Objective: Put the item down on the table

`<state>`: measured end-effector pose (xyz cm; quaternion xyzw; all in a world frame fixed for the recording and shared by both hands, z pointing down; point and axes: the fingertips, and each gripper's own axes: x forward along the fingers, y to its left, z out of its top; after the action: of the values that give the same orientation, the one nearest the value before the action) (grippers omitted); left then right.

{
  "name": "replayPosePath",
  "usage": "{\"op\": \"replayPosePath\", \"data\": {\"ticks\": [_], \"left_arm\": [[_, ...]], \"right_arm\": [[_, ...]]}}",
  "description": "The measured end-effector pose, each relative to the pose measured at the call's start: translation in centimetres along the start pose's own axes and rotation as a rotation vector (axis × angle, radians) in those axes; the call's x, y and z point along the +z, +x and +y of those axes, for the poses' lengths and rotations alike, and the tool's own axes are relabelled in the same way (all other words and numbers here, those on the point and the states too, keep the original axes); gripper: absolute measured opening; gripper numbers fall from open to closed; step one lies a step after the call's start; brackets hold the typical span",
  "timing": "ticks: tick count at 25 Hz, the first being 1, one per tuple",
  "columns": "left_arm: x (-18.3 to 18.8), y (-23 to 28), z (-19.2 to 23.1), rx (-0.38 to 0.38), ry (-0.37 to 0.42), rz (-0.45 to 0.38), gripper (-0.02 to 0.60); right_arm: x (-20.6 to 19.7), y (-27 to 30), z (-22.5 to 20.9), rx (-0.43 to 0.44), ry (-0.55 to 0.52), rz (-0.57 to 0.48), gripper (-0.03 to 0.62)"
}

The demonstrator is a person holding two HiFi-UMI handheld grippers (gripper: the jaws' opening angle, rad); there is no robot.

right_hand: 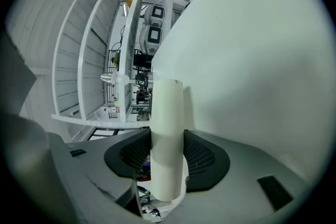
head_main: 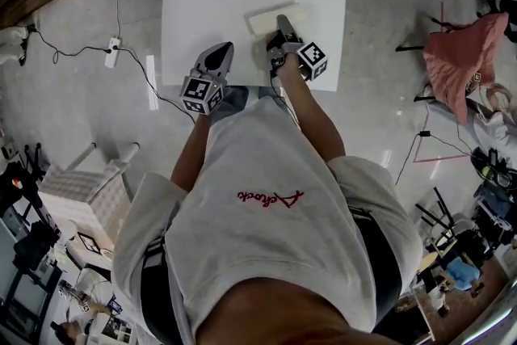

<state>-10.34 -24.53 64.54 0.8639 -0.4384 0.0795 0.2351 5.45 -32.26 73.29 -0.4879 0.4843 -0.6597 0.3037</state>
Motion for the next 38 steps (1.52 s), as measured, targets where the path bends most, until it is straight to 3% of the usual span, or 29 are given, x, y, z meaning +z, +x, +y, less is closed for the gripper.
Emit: {"op": "replayPosePath", "data": {"ticks": [12, 16, 21, 24, 29, 38], "left_arm": [[0.4, 0.6, 0.3, -0.002, -0.011, -0.02, 0.012], [0.4, 0.6, 0.3, -0.002, -0.013, -0.02, 0.012], [0.6, 0.6, 0.3, -0.002, -0.012, -0.022, 0.012], [0.6, 0.6, 0.4, -0.003, -0.014, -0.023, 0.012], [0.4, 0.8, 0.1, -0.017, -0.022, -0.019, 0.012], [0.3, 1.1, -0.9, -0.045, -0.029, -0.015, 0.012]], "right_arm": [[1.0, 2.2, -0.4, -0.118, -0.009, -0.037, 0.195], [1.0, 2.2, -0.8, -0.158, -0.014, -0.034, 0.167], [1.1, 2.2, -0.7, -0.163, -0.014, -0.036, 0.172], [0.9, 2.4, -0.4, -0.144, -0.015, -0.021, 0.211], [0.3, 2.6, 0.6, -0.083, -0.1, 0.113, 0.312], [-1.8, 2.4, 1.0, -0.126, -0.483, 0.447, 0.314]]}}
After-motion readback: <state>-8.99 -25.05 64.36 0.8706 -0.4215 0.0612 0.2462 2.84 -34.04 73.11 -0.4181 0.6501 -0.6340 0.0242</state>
